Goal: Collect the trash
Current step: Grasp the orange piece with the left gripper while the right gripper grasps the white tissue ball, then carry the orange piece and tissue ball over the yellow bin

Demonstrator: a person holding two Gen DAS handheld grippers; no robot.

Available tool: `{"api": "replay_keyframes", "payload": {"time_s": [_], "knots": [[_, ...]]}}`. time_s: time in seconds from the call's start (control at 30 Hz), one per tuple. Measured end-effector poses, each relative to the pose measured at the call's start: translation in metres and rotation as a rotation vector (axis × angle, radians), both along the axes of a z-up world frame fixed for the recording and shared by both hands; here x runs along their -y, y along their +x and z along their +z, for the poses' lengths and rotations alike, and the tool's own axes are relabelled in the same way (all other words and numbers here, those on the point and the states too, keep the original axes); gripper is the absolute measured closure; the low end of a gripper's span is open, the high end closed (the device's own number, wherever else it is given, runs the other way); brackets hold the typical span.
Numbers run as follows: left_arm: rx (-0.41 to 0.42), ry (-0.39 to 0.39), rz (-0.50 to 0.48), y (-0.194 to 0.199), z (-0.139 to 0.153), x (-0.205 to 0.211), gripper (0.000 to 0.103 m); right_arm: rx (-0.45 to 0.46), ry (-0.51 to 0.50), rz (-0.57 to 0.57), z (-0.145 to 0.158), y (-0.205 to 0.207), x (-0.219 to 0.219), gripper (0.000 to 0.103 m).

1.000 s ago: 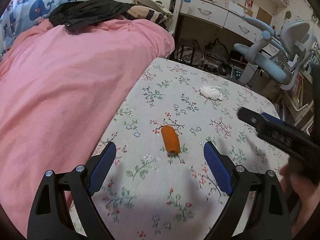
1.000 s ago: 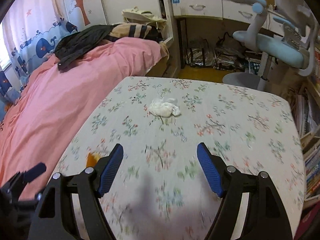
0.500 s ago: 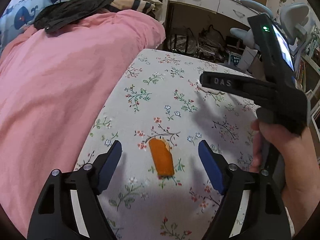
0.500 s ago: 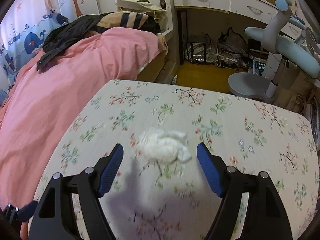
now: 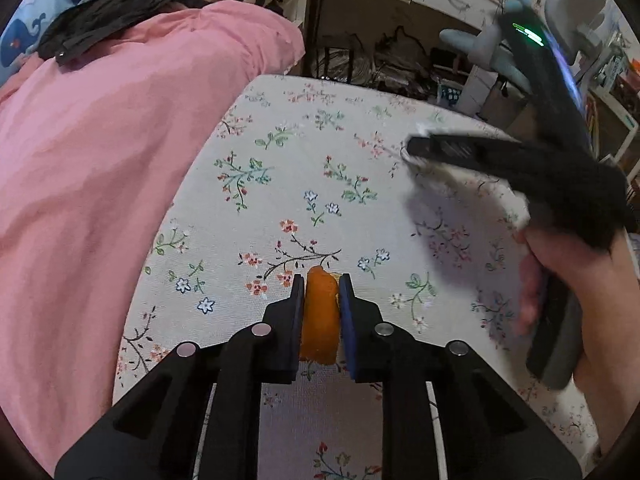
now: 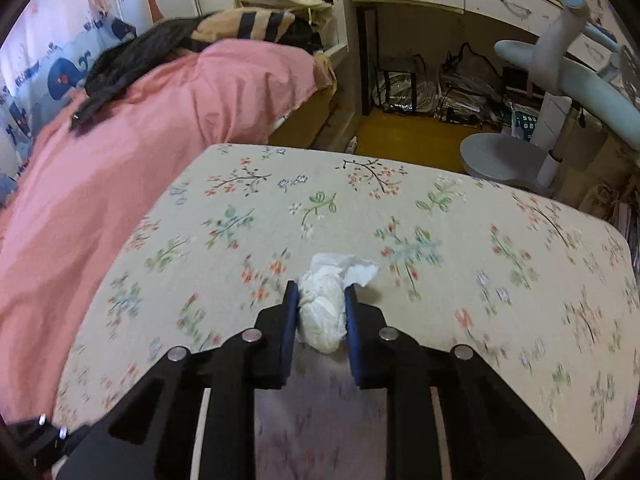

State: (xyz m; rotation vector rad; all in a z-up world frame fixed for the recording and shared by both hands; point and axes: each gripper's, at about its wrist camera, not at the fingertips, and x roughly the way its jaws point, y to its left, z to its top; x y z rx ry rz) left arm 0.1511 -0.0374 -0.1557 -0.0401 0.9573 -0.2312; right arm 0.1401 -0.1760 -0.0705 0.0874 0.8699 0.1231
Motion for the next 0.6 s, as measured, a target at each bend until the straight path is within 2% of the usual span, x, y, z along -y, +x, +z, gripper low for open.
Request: {"api": "replay_keyframes", "payload": {"time_s": [0.1, 0.33, 0.47, 0.6], "knots": [[0.018, -0.035, 0.011, -0.006, 0.01, -0.007, 0.087, 0.031, 0.051, -0.007, 0.01, -0.042, 0.012, 0.081], [0.073, -0.107, -0.001, -0.031, 0.035, -0.014, 0.087, 0.066, 0.085, -0.036, 0.019, -0.126, 0.027, 0.081], [0.102, -0.136, -0.014, -0.053, 0.048, -0.015, 0.087, 0.096, 0.111, -0.045, 0.033, -0.147, 0.026, 0.081], [0.154, -0.119, -0.047, -0.085, 0.065, -0.011, 0.087, 0.102, 0.133, -0.046, 0.035, -0.167, 0.022, 0.081]]}}
